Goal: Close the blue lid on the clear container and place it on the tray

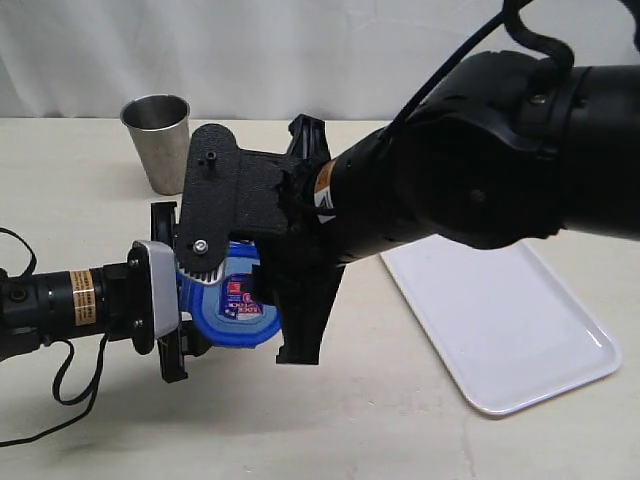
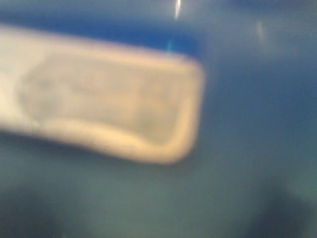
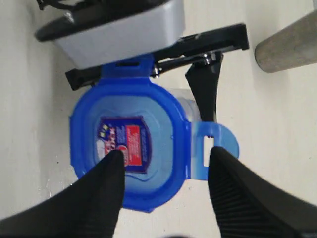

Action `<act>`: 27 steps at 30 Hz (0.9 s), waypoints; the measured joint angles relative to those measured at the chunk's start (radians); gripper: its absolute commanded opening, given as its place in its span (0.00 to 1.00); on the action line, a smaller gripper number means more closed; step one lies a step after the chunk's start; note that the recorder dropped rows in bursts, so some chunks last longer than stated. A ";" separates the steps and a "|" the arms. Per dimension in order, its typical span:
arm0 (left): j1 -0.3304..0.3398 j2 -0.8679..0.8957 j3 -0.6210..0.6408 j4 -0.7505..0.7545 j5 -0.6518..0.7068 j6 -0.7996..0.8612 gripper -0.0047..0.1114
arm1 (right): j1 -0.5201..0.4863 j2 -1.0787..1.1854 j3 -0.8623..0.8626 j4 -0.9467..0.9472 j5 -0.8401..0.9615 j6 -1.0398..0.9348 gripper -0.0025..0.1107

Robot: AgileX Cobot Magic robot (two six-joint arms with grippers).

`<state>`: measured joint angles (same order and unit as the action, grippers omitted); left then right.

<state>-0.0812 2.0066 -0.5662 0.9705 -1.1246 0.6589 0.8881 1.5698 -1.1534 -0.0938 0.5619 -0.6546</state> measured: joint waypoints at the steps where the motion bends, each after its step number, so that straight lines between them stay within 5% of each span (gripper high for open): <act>1: 0.000 0.000 0.000 0.005 0.000 0.000 0.04 | -0.009 0.009 0.000 0.006 0.000 0.000 0.45; 27: 0.009 0.000 0.000 0.071 0.062 0.024 0.04 | -0.036 0.147 -0.043 0.206 0.014 -0.104 0.39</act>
<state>-0.0719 2.0066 -0.5662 1.0416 -1.0626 0.6833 0.8517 1.7169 -1.1963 0.1123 0.5755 -0.7587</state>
